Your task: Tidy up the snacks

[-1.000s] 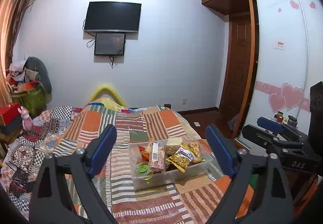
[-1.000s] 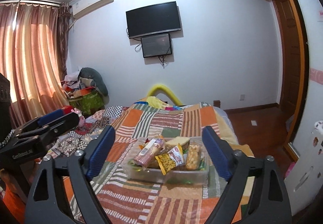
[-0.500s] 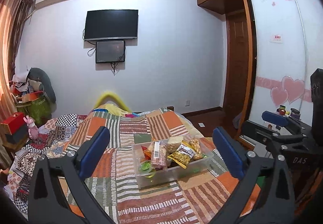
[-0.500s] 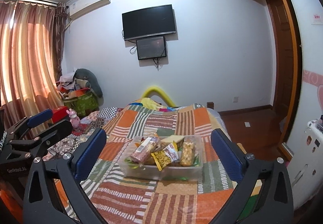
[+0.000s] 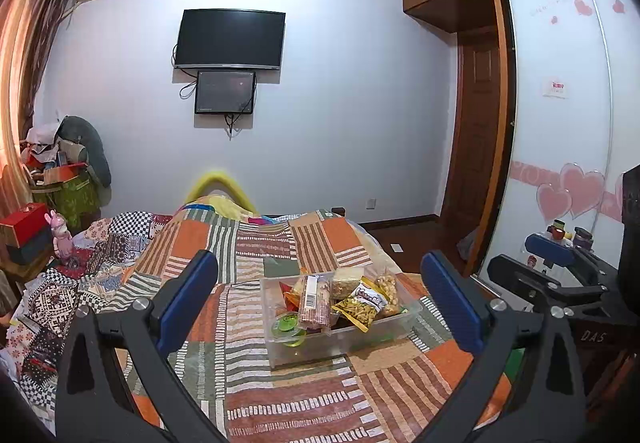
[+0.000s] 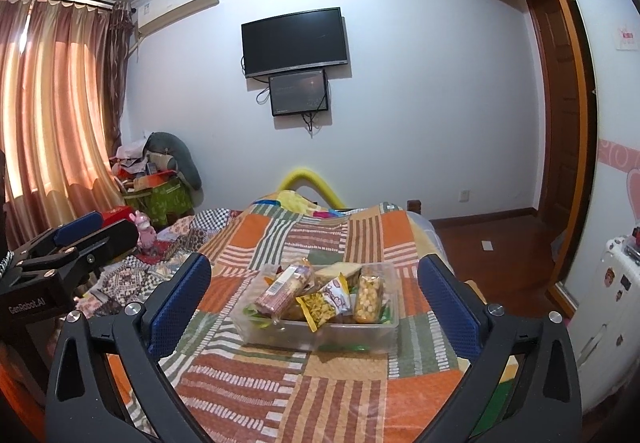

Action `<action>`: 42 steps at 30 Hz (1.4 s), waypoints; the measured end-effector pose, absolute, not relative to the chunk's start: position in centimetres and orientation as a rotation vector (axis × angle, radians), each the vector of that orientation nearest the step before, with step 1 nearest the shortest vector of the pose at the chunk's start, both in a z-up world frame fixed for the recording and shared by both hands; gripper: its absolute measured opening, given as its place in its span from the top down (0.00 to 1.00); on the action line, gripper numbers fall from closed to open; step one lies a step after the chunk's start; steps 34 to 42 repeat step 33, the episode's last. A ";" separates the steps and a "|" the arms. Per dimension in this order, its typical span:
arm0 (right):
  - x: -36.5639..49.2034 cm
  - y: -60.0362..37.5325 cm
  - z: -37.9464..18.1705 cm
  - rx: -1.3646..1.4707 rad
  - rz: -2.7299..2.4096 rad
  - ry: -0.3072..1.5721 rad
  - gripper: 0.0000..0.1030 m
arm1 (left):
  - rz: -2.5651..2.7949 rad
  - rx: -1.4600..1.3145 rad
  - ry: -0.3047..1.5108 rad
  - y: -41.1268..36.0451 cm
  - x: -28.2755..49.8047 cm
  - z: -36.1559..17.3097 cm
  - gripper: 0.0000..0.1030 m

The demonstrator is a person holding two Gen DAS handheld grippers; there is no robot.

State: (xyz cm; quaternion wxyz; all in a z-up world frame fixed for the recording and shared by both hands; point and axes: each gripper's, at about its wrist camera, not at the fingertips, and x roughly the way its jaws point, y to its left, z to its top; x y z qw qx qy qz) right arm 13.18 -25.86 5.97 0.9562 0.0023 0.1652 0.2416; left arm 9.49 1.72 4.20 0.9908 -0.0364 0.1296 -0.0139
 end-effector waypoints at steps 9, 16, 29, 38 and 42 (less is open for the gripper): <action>13.0 -25.9 6.0 -0.006 0.488 0.333 0.00 | -0.041 -0.078 0.263 1.5 9.6 4.2 0.00; 13.1 -25.9 6.0 -0.005 0.486 0.335 0.00 | -0.065 -0.069 0.287 1.5 9.8 3.9 0.00; 13.0 -25.7 5.8 -0.007 0.481 0.345 0.00 | -0.068 -0.069 0.288 2.1 9.7 3.7 0.00; 13.0 -25.7 5.7 -0.009 0.482 0.350 0.00 | -0.069 -0.077 0.295 2.1 9.7 3.7 0.00; 13.0 -25.7 5.7 -0.009 0.482 0.350 0.00 | -0.069 -0.077 0.295 2.1 9.7 3.7 0.00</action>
